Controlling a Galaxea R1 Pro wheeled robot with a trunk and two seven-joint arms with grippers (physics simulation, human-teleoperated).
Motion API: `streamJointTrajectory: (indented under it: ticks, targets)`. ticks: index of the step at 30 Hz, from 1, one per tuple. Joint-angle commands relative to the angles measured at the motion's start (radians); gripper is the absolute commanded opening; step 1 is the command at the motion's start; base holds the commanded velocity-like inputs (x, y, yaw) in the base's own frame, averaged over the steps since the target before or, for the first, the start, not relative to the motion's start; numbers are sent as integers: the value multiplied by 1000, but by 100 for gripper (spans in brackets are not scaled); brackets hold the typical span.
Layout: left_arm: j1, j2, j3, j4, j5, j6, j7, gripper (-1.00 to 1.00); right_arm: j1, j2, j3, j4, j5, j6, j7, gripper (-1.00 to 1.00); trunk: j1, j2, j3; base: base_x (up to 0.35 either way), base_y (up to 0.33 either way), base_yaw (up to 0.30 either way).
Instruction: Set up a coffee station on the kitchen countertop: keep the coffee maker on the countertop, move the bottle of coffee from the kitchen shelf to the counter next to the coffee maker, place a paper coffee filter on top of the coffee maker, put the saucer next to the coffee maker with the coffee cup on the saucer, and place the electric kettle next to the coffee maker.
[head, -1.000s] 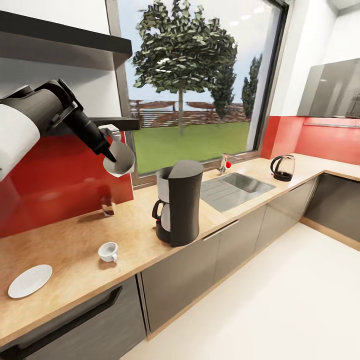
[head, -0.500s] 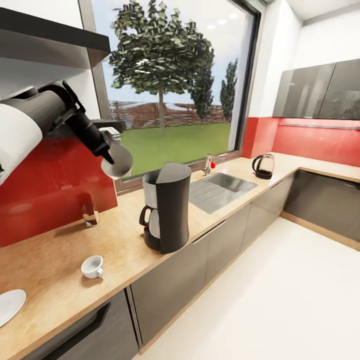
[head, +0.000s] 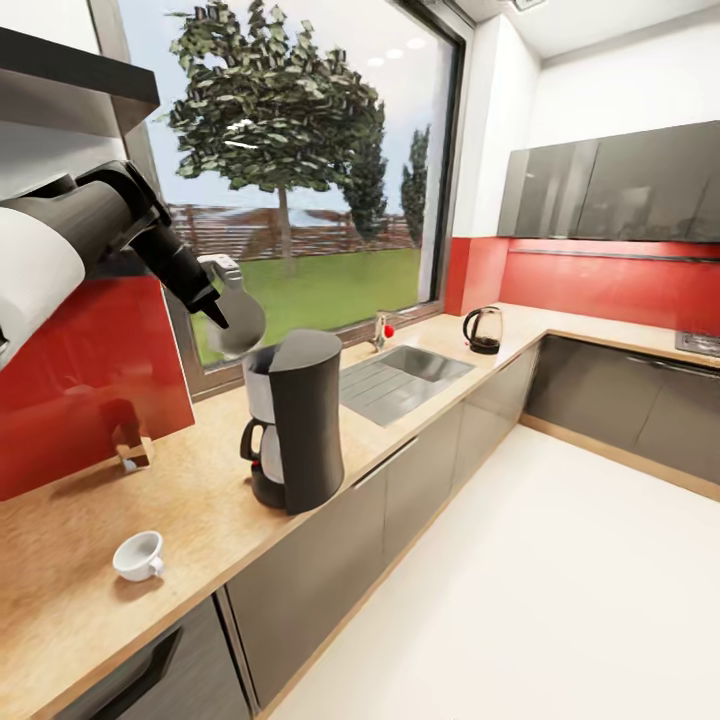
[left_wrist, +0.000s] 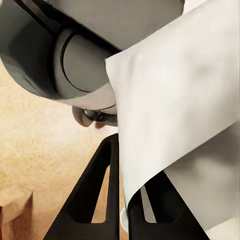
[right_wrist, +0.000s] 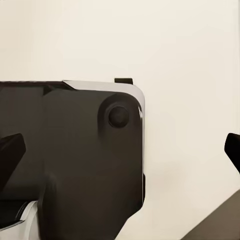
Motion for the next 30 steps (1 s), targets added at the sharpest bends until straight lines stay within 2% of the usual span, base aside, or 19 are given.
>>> streamJointTrajectory:
  ticks: [1,6,12,13,22,30]
  targets:
    - [0,1,4,-2,-10,7,-11,-100,-1,0,0,1,0,-3,-2,100,0,-1,-1,0,0,-248]
    - [0,2,4,-2,-12,7,-11,-100,-1,0,0,0,0,-4,-2,100,0,-1,2,0,50,-201]
    - [0,2,4,-3,-12,7,-11,-100,-1,1,0,1,1,-4,-2,100,0,-1,3,15,261,-29]
    - [6,8,3,-5,-9,8,-11,-100,-1,1,0,-1,0,-2,-2,100,0,-1,3,0,0,0]
    - [49,7,9,1,-8,12,-11,-100,-1,4,0,-3,2,-3,-4,100,0,-1,3,0,0,0]
    - [54,6,5,0,-16,24,-11,-100,-1,2,0,-3,0,-3,-5,100,0,-1,3,0,0,0]
